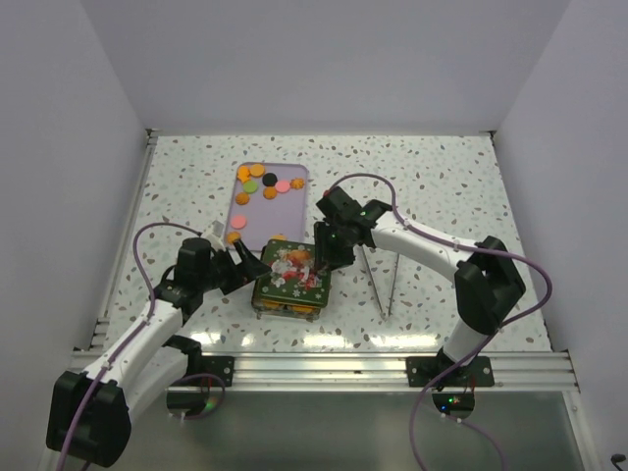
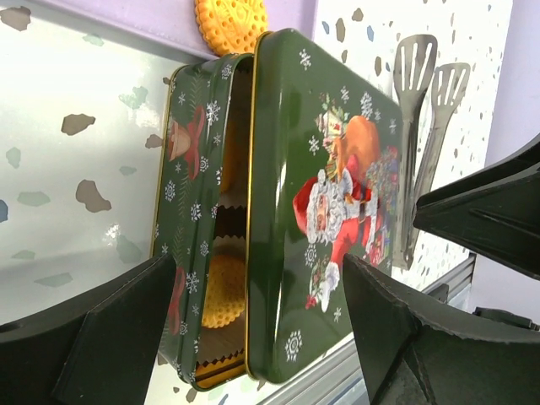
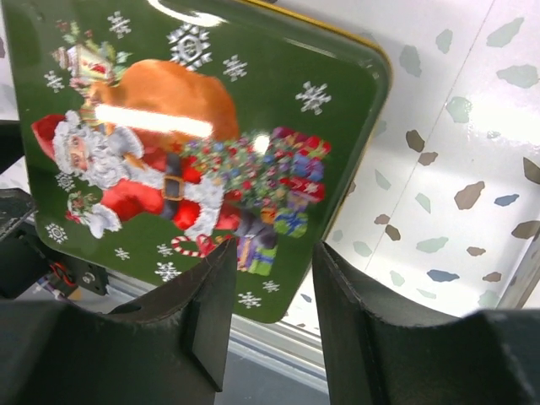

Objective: Pack the cookies

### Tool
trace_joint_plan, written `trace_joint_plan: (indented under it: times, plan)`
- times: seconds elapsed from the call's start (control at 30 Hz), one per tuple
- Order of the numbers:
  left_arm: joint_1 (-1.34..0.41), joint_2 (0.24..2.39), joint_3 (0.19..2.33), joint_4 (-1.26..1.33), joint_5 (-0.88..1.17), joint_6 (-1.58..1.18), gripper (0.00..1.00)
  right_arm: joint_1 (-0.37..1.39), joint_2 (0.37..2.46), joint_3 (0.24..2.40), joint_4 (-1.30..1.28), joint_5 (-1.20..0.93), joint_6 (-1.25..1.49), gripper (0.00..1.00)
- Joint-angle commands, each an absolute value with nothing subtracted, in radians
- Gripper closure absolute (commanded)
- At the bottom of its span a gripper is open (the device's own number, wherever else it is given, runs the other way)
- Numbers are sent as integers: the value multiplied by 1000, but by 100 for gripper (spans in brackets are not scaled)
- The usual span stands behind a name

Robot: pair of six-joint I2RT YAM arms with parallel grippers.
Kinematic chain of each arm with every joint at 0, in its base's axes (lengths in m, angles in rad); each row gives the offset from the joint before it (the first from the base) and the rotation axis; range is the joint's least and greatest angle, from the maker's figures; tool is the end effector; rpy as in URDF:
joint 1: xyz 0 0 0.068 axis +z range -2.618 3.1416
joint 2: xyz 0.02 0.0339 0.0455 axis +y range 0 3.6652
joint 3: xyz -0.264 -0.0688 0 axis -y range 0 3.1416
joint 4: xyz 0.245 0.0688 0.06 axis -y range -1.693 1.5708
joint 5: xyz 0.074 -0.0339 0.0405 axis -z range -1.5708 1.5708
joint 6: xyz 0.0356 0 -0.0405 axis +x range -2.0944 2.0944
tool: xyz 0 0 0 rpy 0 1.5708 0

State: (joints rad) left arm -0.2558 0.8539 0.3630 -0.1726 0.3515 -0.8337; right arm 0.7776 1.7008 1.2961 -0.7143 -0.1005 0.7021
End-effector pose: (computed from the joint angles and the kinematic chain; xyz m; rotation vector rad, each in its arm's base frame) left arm 0.1667 -0.0563 0.1838 -0.4774 2.3242 -0.9563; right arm 0.2475 0.2487 0.2355 -0.1392 2.8213 0.5426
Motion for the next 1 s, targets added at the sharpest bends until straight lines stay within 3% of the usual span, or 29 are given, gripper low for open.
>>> trace_joint_plan:
  times: [0.0,0.6,0.97]
  plan:
    - [-258,845,402,-172,339,-822,15,772,1700,1299,-672,-127,692,57]
    - [-258,821,393,-215,334,-813,14,830,1786,1178,-485,-192,799,61]
    - [-258,770,376,-258,298,-810,14,874,1830,1223,-492,-199,813,62]
